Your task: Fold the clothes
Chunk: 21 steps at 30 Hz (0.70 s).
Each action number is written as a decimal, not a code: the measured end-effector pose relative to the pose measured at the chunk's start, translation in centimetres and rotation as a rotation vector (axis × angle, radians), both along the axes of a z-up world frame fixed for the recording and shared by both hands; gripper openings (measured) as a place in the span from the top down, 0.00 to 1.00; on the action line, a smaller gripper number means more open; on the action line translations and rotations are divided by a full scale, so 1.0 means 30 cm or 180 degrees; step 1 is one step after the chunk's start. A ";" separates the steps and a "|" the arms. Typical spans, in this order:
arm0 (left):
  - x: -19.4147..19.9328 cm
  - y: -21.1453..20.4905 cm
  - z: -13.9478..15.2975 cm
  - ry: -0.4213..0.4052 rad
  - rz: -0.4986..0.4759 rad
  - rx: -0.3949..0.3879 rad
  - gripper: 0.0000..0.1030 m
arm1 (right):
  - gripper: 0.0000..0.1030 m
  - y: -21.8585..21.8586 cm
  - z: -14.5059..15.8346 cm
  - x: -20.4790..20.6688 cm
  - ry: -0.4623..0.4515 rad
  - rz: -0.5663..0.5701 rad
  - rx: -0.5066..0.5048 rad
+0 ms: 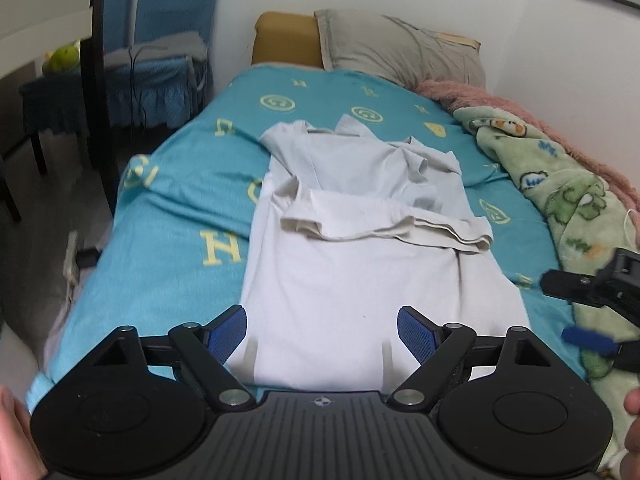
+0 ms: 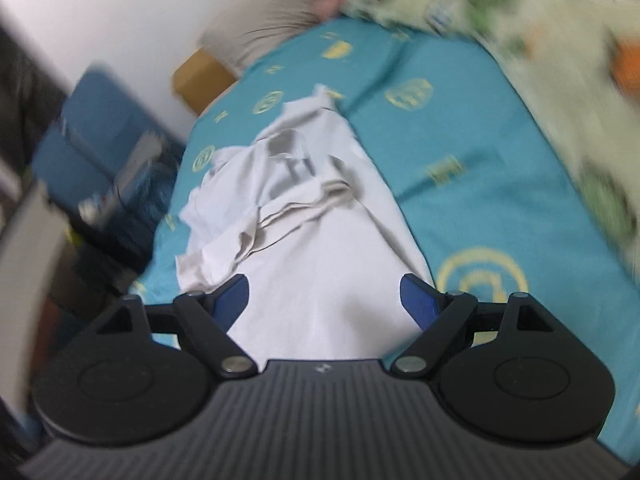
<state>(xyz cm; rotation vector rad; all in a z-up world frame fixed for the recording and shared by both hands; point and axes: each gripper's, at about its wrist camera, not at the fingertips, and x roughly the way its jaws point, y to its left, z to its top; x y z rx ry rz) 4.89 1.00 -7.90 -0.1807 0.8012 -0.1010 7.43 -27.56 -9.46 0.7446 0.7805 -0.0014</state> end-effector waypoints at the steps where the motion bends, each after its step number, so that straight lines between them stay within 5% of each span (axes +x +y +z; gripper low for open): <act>1: -0.005 0.001 -0.001 0.0030 0.0012 -0.0036 0.18 | 0.18 -0.038 -0.026 -0.014 0.0073 -0.0126 0.0257; 4: -0.031 -0.001 0.026 -0.0035 0.0052 -0.0177 0.17 | 0.17 -0.122 -0.111 -0.040 0.0325 -0.0487 0.0865; 8: -0.072 -0.019 0.061 -0.0194 -0.0122 -0.0483 0.13 | 0.22 -0.143 -0.192 -0.035 0.0518 -0.0760 0.1161; 15: -0.013 -0.018 -0.030 0.0353 -0.0141 -0.1046 0.13 | 0.36 -0.103 -0.298 0.026 0.0609 -0.0811 0.1586; 17: 0.008 -0.005 -0.063 0.0533 -0.0144 -0.1274 0.13 | 0.50 -0.104 -0.299 0.037 0.0606 -0.0854 0.1554; 19: 0.023 0.012 -0.091 0.0685 -0.0151 -0.1544 0.13 | 0.85 -0.106 -0.300 0.040 0.0625 -0.0882 0.1494; 21: 0.032 0.022 -0.121 0.0828 -0.0169 -0.1862 0.13 | 0.90 -0.107 -0.300 0.043 0.0636 -0.0905 0.1432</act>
